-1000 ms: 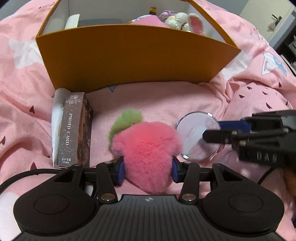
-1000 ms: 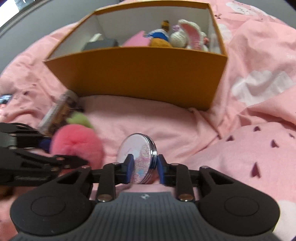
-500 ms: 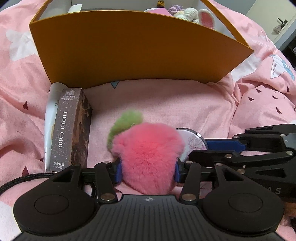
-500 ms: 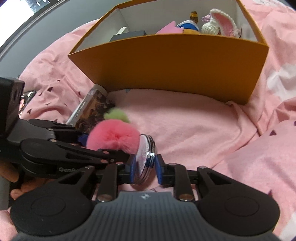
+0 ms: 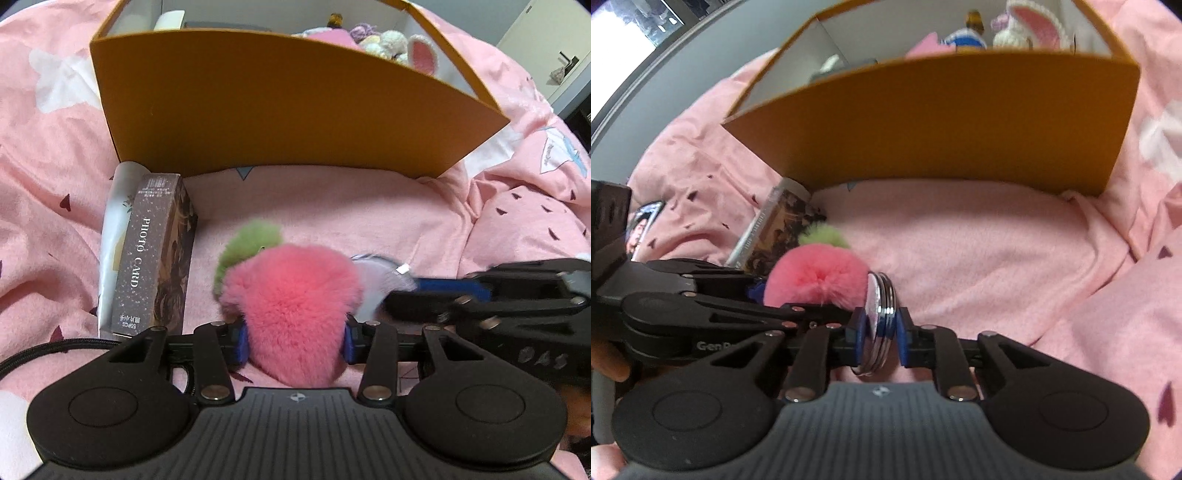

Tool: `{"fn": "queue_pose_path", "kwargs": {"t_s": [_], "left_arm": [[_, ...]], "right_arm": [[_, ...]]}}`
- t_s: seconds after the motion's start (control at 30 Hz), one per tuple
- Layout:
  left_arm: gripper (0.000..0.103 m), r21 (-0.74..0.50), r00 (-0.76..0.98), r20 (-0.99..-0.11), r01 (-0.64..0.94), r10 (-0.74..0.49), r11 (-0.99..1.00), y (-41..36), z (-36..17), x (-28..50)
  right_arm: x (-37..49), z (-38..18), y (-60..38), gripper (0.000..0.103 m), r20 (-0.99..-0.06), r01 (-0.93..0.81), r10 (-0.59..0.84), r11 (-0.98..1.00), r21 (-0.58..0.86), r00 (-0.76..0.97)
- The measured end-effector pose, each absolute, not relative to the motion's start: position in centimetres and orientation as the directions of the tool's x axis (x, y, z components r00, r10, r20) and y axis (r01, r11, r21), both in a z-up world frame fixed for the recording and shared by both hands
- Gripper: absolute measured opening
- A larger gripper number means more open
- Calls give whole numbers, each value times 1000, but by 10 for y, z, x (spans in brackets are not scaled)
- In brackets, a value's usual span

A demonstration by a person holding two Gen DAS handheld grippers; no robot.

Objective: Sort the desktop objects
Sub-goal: 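Lift the pom-pom and mirror and carry them over the orange box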

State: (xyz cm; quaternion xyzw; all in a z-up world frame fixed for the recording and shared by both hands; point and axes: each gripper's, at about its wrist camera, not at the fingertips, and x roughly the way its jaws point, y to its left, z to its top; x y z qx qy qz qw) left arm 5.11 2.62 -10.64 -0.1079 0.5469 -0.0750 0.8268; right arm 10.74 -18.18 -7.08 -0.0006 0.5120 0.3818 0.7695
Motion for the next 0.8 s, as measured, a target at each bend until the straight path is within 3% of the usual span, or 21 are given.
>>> {"fn": "queue_pose_path", "kwargs": {"t_s": [0.17, 0.3, 0.53, 0.8], "left_arm": [[50, -236, 406, -882, 60, -239, 970, 19, -100, 47], [52, -198, 398, -891, 91, -218, 976, 11, -102, 47], [58, -259, 368, -897, 10, -244, 966, 20, -120, 54], [51, -249, 407, -882, 26, -238, 968, 18, -114, 45]], "right_arm": [[99, -38, -192, 16, -783, -619, 516, 754, 221, 349], [97, -42, -184, 16, -799, -639, 470, 756, 144, 376], [99, -62, -173, 17, -816, -638, 488, 743, 201, 310], [97, -62, -179, 15, -813, -607, 489, 763, 224, 315]]}}
